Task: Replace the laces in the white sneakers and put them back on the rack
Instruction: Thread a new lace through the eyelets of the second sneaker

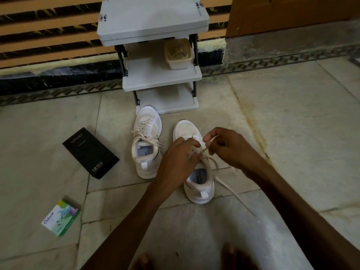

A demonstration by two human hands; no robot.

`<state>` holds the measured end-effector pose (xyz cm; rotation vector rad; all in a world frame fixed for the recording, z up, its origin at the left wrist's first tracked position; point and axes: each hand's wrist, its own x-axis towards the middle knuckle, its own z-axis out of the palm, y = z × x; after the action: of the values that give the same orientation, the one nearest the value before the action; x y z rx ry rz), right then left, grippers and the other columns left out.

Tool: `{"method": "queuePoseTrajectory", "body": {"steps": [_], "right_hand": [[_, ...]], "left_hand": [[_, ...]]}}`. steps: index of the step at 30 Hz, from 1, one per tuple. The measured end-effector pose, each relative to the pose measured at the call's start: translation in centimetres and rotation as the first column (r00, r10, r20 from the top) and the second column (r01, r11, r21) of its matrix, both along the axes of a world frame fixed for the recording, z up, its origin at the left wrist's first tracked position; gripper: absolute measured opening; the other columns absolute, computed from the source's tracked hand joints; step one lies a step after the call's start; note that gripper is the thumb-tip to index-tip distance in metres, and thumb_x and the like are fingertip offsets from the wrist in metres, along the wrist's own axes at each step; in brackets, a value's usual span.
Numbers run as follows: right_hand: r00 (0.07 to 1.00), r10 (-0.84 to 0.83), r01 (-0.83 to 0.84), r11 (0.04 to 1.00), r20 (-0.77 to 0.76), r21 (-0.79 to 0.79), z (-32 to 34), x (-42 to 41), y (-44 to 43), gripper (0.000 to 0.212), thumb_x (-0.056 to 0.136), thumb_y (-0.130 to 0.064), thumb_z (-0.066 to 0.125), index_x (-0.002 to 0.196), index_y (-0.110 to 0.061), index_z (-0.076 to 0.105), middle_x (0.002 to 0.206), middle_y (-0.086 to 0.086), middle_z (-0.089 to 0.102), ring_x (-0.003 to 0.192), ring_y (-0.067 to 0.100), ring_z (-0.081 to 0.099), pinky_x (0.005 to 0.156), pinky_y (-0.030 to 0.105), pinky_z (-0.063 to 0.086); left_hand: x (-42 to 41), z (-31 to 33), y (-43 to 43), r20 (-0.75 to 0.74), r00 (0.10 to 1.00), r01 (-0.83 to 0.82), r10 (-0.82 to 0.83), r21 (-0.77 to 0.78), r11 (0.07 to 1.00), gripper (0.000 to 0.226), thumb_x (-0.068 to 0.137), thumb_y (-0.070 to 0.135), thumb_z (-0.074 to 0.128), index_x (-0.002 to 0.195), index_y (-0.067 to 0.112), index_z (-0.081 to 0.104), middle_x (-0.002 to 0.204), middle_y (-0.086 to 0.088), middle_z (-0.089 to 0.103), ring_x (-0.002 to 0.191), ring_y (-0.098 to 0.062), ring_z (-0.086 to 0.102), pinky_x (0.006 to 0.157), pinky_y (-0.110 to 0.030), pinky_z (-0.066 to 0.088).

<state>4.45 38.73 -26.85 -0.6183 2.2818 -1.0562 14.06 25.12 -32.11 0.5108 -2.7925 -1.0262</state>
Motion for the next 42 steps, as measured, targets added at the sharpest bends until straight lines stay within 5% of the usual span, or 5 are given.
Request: {"method": "queuePoseTrajectory", "body": {"steps": [7, 21, 30, 35, 42], "right_hand": [[0.962, 0.079, -0.068, 0.996, -0.259, 0.055, 3.3, 0.0, 1.5, 0.005, 0.089, -0.023, 0.068, 0.093, -0.025, 0.066, 0.069, -0.012, 0.070, 0.065, -0.007, 0.064, 0.058, 0.004, 0.044], [0.870, 0.452, -0.220, 0.713, -0.196, 0.665, -1.0, 0.8, 2.0, 0.028, 0.090, -0.040, 0.065, 0.097, -0.013, 0.069, 0.091, 0.007, 0.069, 0.083, 0.021, 0.066, 0.078, 0.032, 0.054], [0.938, -0.061, 0.144, 0.964, 0.340, -0.223, -1.3, 1.6, 1.4, 0.009, 0.077, 0.005, 0.074, 0.085, 0.000, 0.073, 0.080, 0.014, 0.074, 0.074, 0.022, 0.073, 0.065, 0.023, 0.057], [0.866, -0.237, 0.388, 0.873, 0.440, -0.294, -3.4, 2.7, 0.6, 0.010, 0.081, 0.002, 0.072, 0.091, 0.001, 0.070, 0.084, 0.021, 0.072, 0.077, 0.030, 0.072, 0.068, 0.029, 0.058], [0.914, -0.317, 0.371, 0.904, 0.253, -0.211, -4.9, 3.7, -0.3, 0.008, 0.080, -0.007, 0.076, 0.081, -0.015, 0.077, 0.078, 0.000, 0.074, 0.076, 0.010, 0.072, 0.071, 0.023, 0.058]], "left_hand": [[-1.9, 2.7, -0.1, -0.098, 0.994, -0.049, 0.053, 0.048, 0.998, 0.009, 0.087, 0.033, 0.069, 0.084, 0.026, 0.072, 0.062, 0.008, 0.063, 0.058, -0.006, 0.059, 0.059, -0.024, 0.050], [-1.8, 6.3, -0.8, -0.309, 0.933, -0.140, 0.185, 0.162, 0.977, 0.004, 0.086, 0.016, 0.069, 0.088, 0.019, 0.072, 0.068, 0.017, 0.062, 0.058, 0.001, 0.062, 0.056, -0.009, 0.046], [-1.5, 5.3, -2.0, -0.044, 0.989, -0.134, 0.144, 0.186, 0.973, 0.011, 0.087, 0.027, 0.068, 0.097, 0.025, 0.064, 0.079, 0.010, 0.066, 0.070, -0.007, 0.066, 0.064, -0.027, 0.055], [0.3, 2.9, -2.0, 0.316, 0.945, -0.088, 0.089, -0.015, 0.996, 0.013, 0.077, 0.029, 0.072, 0.072, 0.026, 0.061, 0.075, 0.007, 0.067, 0.081, -0.016, 0.064, 0.073, -0.029, 0.050], [1.5, 0.6, -1.8, 0.257, 0.946, -0.230, 0.200, 0.096, 0.968, 0.022, 0.071, 0.027, 0.080, 0.064, 0.028, 0.060, 0.057, 0.013, 0.061, 0.060, -0.004, 0.059, 0.063, -0.021, 0.045]]}}
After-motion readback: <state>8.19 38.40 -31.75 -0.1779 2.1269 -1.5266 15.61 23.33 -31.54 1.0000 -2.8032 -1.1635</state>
